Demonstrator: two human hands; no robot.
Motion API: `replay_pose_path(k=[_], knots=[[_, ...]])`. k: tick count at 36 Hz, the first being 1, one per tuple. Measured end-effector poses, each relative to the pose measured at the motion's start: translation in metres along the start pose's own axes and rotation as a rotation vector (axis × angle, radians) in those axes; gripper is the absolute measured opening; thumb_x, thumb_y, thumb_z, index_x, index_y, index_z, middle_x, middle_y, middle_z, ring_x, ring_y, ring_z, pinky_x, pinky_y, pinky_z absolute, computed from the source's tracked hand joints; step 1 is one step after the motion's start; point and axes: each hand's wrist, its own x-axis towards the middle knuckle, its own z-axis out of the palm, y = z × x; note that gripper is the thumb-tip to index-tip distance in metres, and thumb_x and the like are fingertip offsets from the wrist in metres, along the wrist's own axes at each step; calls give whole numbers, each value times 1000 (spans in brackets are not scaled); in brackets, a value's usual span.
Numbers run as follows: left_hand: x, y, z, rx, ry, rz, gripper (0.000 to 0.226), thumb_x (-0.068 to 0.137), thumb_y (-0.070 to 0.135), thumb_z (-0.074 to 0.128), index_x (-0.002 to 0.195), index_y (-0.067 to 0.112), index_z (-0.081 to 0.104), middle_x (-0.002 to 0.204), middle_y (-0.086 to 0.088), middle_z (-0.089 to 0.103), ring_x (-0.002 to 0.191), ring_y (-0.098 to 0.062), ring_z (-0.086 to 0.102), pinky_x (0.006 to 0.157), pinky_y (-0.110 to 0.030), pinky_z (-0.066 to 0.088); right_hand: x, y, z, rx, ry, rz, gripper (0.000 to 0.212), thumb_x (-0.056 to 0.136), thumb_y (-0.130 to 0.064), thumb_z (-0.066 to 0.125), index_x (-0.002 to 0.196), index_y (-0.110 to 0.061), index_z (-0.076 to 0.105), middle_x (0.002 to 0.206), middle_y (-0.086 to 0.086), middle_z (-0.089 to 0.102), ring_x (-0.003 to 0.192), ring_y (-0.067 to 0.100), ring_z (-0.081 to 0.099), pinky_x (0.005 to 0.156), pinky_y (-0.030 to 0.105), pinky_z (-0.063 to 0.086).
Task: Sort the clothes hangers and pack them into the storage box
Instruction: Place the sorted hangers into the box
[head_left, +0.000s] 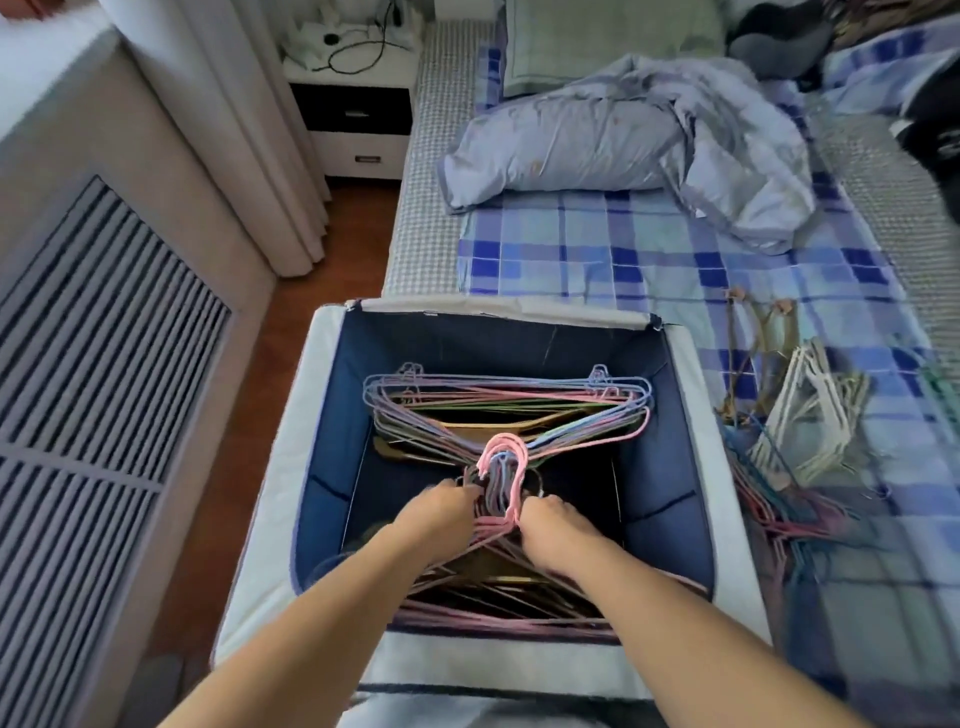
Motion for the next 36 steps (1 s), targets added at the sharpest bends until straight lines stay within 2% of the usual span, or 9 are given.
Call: replay_pose_path(k=[3, 7, 12, 15, 22, 25, 29, 32, 36], knots=[[29, 5, 0, 62, -93, 141, 51, 100, 17, 50, 148, 30, 42, 143, -8, 49, 118, -32, 58, 98, -39, 52, 5, 4, 0, 0, -41, 1, 31, 95, -8, 53, 124, -12, 62, 120, 13, 63, 109, 34, 63, 80, 37, 49], [59, 2, -2, 163, -166, 156, 40, 102, 25, 52, 142, 27, 50, 135, -10, 60, 115, -31, 62, 89, -34, 51, 8, 6, 3, -4, -68, -1, 26, 96, -12, 54, 120, -12, 64, 118, 14, 64, 107, 36, 64, 76, 37, 46], [65, -11, 4, 352, -72, 250, 39, 107, 41, 39, 144, 31, 49, 145, -6, 55, 120, -30, 59, 90, -33, 47, 12, 4, 0, 12, -98, 33, 30, 95, -10, 52, 122, -13, 63, 122, 15, 64, 112, 37, 62, 84, 40, 49], [65, -24, 9, 320, -31, 237, 46, 107, 33, 40, 151, 46, 34, 160, 2, 37, 131, -33, 51, 100, -45, 45, 19, 8, 2, 17, -118, 50, 27, 94, -9, 49, 117, -12, 62, 122, 16, 62, 110, 38, 61, 78, 38, 45], [67, -34, 23, 179, -27, 227, 57, 104, 17, 44, 155, 39, 33, 169, 6, 17, 154, -24, 19, 120, -48, 31, 34, 8, 11, -86, -163, 70, 29, 96, -9, 47, 123, -12, 57, 124, 16, 61, 113, 39, 60, 86, 42, 49], [74, -34, 28, 33, 4, 178, 56, 98, 7, 52, 143, 40, 54, 160, 5, 36, 144, -24, 36, 115, -44, 40, 36, 12, 16, -169, -177, 78, 33, 96, -9, 49, 129, -9, 53, 128, 17, 60, 114, 38, 61, 89, 44, 50], [80, -39, 21, -404, 8, 16, 49, 92, -6, 43, 101, 25, 81, 129, 5, 66, 114, -16, 61, 96, -26, 48, 34, 15, 25, -205, -178, 104, 41, 95, -7, 51, 136, -6, 46, 134, 18, 54, 120, 39, 57, 94, 46, 48], [83, -44, 17, -648, 24, -100, 42, 87, -4, 40, 79, 22, 72, 103, -3, 72, 98, -25, 66, 85, -37, 55, 35, 12, 32, -252, -150, 119, 49, 94, -9, 52, 142, -7, 38, 140, 19, 47, 125, 39, 52, 97, 48, 47], [78, -36, 16, -823, -19, -140, 21, 88, -1, 48, 87, 17, 60, 97, -10, 65, 99, -31, 62, 93, -46, 52, 41, 0, 43, -298, -182, 161, 62, 90, -7, 57, 146, -9, 32, 140, 20, 50, 126, 39, 51, 97, 50, 50]])
